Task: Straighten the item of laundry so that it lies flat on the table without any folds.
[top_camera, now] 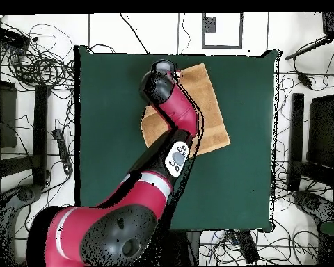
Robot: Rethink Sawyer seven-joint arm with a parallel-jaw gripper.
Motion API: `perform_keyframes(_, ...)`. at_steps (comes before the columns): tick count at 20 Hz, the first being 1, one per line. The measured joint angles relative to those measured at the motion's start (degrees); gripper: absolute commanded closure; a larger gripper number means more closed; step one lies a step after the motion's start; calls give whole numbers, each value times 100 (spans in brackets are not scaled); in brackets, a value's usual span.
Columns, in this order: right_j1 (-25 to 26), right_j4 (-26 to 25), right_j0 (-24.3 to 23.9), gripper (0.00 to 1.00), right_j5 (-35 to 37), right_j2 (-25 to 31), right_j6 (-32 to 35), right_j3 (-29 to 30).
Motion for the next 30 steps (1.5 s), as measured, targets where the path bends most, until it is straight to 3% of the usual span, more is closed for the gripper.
perform_keyframes(8,-392,51,-433,100,-1597,1054,0,400)
perform_keyframes(11,-413,-44,-603,100,-1822,1290,0,402)
perform_keyframes(17,-476,-651,-1043,100,-2142,1884,0,401)
perform_keyframes(22,-594,-1555,-1412,100,-2470,2434,0,403)
perform_keyframes(30,-635,-2004,-1588,100,-2719,2729,0,420)
